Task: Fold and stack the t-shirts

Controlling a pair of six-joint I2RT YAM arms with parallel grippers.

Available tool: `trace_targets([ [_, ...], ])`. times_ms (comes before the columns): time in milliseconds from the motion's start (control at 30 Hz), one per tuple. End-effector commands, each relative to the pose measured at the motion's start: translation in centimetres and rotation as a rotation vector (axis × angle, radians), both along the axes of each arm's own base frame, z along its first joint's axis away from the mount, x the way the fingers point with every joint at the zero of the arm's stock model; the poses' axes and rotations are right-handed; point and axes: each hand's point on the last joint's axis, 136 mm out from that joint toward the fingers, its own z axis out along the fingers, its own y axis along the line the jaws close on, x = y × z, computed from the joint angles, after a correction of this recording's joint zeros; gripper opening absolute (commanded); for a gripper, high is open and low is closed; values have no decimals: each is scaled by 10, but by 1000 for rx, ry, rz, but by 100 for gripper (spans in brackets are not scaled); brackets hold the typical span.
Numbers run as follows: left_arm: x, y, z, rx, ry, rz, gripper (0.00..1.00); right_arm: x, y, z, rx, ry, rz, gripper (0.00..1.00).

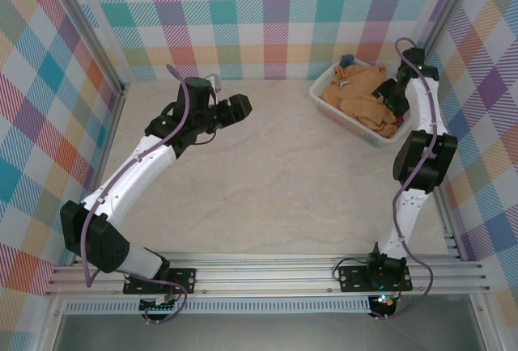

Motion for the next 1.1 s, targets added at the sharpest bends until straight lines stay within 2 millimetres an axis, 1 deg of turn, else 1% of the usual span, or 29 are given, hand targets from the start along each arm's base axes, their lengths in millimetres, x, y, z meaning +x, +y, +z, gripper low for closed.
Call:
trace_targets([
  [0,-14,5,11,-9,-5,-5,75,4,10,-8,57,9,18,62],
  [33,-15,6,11,-4,-6,-2,74,7,12,-10,71,3,22,58],
  [100,-19,9,10,6,-2,-1,73,12,16,-14,104,-9,31,46],
  [167,-22,12,10,12,2,5,72,16,20,-11,126,-28,37,26],
  [200,-24,13,10,14,2,4,71,18,21,-4,127,-49,39,11],
  [233,-25,14,10,17,3,8,70,20,21,7,118,-84,40,0],
  [267,-26,15,11,18,1,9,70,21,21,22,104,-130,44,0],
  [300,-28,17,12,17,-1,12,69,23,21,41,83,-193,50,0],
  [367,-31,20,11,24,1,20,67,25,28,90,32,-338,86,0],
  [433,-33,24,7,36,8,35,66,26,40,151,9,-513,138,0],
  [467,-33,26,4,42,11,42,66,26,47,178,10,-583,166,0],
  [533,-34,31,-2,64,27,64,66,22,70,242,8,-741,244,0],
  [633,-34,37,-11,93,46,88,66,6,109,319,16,-919,362,0],
  [733,-34,48,-15,135,60,139,65,-18,150,383,54,-1079,475,0],
  [767,-34,55,-17,158,64,168,65,-26,164,400,65,-1123,514,0],
  [833,-35,74,-18,218,72,246,65,-48,199,429,103,-1212,618,0],
  [900,-39,94,-19,264,86,334,66,-68,234,443,152,-1257,717,0],
  [967,-43,111,-15,276,89,402,66,-88,268,444,203,-1259,817,0],
  [1000,-46,121,-11,283,82,438,67,-99,288,440,232,-1245,873,0],
  [1067,-54,136,-3,294,59,496,67,-116,329,417,283,-1184,981,0],
])
